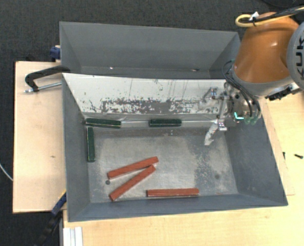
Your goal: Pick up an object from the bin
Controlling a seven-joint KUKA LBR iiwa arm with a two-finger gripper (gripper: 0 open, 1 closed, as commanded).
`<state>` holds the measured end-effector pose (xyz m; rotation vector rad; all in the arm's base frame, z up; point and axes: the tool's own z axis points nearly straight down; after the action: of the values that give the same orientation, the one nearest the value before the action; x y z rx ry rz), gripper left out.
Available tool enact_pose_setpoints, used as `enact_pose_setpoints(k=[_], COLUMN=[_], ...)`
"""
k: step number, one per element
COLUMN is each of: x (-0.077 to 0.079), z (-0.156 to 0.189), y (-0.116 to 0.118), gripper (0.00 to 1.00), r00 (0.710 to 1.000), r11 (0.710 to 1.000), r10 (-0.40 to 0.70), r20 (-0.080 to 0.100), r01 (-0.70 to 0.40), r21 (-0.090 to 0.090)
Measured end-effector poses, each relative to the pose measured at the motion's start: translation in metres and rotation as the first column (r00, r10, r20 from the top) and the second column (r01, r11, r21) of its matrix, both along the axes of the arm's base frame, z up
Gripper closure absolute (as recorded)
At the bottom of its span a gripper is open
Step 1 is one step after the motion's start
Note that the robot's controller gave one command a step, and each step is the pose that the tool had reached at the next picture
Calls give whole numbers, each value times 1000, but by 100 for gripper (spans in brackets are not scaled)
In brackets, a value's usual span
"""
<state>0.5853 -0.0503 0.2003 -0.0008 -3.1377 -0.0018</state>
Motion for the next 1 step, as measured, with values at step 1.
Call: enact_pose_setpoints(k=[1], x=[-10], z=[4], y=[-12], gripper=[0], r00=[999], r11=[999], r10=[41], r20=[5], r01=[-41], r21=[0])
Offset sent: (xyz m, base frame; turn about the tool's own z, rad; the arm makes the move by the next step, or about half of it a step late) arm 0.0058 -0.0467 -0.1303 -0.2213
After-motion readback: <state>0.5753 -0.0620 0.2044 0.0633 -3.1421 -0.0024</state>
